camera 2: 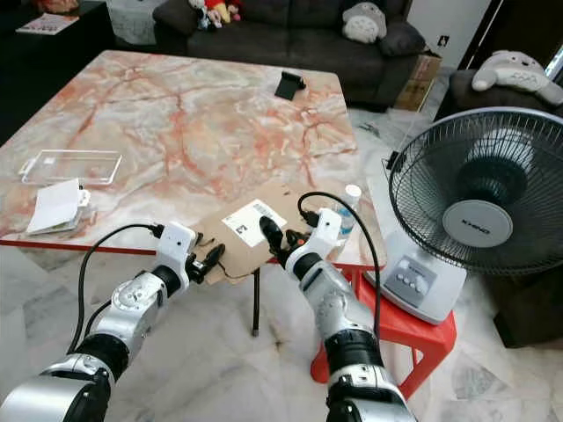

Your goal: Picking trash to rubbish bin

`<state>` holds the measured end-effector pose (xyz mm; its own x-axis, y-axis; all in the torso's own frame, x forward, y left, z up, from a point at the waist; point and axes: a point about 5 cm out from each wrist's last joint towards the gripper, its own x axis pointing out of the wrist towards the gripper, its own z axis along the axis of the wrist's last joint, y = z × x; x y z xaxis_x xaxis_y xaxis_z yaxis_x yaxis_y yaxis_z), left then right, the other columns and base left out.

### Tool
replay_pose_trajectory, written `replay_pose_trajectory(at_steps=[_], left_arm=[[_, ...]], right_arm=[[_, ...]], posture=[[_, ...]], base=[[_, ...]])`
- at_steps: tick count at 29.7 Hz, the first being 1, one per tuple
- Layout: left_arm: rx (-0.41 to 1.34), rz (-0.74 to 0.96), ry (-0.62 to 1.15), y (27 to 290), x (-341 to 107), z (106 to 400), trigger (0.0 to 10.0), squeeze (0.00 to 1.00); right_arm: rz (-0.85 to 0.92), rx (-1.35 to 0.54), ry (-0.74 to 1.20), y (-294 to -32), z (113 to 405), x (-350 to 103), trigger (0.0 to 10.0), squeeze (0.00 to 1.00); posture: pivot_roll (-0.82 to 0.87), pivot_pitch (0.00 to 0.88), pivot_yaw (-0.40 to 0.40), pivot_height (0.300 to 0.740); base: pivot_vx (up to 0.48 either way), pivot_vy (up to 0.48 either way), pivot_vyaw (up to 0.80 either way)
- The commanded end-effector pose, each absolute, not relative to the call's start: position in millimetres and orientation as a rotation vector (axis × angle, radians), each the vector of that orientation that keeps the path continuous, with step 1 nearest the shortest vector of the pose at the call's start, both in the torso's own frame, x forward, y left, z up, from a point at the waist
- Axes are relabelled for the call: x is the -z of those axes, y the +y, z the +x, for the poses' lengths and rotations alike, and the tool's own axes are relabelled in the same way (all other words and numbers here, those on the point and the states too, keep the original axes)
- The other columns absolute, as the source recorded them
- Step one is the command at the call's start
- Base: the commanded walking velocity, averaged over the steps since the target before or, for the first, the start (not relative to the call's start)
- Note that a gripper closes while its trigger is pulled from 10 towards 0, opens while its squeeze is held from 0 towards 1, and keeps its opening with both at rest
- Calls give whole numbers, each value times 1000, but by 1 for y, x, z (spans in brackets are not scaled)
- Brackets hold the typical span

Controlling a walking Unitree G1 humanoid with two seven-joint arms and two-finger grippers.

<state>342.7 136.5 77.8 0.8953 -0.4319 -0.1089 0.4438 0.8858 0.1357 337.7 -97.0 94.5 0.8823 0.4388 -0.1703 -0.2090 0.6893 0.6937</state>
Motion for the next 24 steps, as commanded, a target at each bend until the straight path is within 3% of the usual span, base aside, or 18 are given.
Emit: replay_pose_trajectory(at_steps=[1,12,19,24], left_arm=[[465,167,54,133,-83,344,10000,0],[490,147,39,121,-85,345,10000,0],[465,138,-11,117,-94,349,10000,0],[416,48,-105,122,-116,357,10000,0]], right_arm=[[712,-376,315,-101,337,-105,10000,0],[693,-339,399,-121,303,-109,10000,0],[631,-180,317,-158,309,-100,10000,0],[633,-197,269,-163,311,-108,10000,0]], posture=[[-13,54,-118,740],[-22,54,-118,740],[-42,55,-119,740],[-42,55,-119,740]], base=[[0,0,0],[0,0,0],[0,0,0],[0,0,0]])
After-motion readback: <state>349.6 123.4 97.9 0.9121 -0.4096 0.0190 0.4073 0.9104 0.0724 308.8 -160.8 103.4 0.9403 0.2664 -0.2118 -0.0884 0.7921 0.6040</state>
